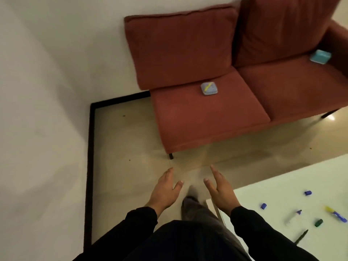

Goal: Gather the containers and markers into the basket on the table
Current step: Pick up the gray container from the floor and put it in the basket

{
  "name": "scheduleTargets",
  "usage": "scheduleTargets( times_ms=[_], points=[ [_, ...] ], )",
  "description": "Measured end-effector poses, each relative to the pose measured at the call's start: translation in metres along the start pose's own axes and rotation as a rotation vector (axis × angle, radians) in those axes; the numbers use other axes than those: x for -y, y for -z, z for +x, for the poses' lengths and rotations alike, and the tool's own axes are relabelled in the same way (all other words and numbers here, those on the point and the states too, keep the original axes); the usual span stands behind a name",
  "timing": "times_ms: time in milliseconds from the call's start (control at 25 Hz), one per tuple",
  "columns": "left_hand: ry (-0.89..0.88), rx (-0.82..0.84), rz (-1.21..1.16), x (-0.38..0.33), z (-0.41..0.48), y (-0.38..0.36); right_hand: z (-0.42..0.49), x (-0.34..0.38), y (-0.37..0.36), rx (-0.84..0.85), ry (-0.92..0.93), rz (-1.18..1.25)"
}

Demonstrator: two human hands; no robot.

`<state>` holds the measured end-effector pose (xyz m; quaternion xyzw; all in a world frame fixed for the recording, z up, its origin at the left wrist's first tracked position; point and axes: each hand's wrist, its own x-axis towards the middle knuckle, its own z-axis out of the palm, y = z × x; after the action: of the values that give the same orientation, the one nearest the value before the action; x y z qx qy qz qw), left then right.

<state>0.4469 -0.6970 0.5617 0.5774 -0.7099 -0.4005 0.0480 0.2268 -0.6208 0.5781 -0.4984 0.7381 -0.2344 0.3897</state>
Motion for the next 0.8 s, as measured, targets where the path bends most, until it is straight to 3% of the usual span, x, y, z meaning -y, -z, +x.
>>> scheduleTargets(
  times_ms=[320, 800],
  points=[
    [-0.027, 0.109, 0.046, -0.061, 0.208, 0.057, 0.197, 0.016, 0.092, -0.033, -0.114, 0.206],
    [0.040, 0.239, 0.084, -0.144, 0.572, 0.097, 0.523, 0.024, 0.186, 0.025, -0.318, 0.056]
  ],
)
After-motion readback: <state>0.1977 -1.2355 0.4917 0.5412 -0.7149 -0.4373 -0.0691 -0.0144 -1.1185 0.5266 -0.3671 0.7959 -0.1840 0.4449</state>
